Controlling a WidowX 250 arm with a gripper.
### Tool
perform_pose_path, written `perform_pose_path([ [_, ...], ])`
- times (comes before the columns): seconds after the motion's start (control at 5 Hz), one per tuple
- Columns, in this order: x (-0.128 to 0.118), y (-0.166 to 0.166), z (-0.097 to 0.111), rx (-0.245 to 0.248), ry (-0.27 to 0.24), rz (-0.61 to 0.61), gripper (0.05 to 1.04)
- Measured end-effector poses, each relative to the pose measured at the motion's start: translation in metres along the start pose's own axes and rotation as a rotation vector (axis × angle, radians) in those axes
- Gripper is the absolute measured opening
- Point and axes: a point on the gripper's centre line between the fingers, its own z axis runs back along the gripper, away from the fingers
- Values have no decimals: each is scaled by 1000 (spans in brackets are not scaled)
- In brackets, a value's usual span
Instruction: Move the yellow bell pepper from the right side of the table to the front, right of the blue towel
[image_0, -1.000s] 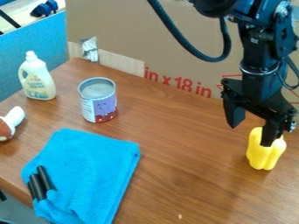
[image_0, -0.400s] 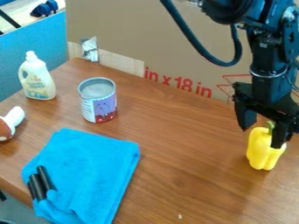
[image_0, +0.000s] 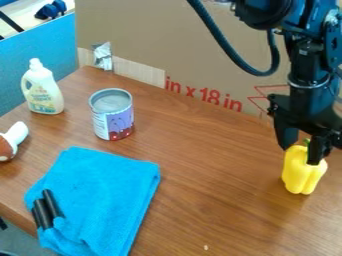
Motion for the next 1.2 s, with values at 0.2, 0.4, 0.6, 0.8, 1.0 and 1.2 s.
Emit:
perform_pose_path([
  [0.2, 2, 2, 0, -2, -13, 22, 402],
  [0.4, 0, 4, 1, 11, 0, 35, 264],
  [0.6, -1, 2, 0, 14, 2, 40, 242],
  [0.8, -15, 3, 7, 29, -1, 46, 228],
  [1.0, -27, 4, 45, 38, -101, 72, 174],
  [1.2, -54, 5, 67, 70, -98, 81, 128],
])
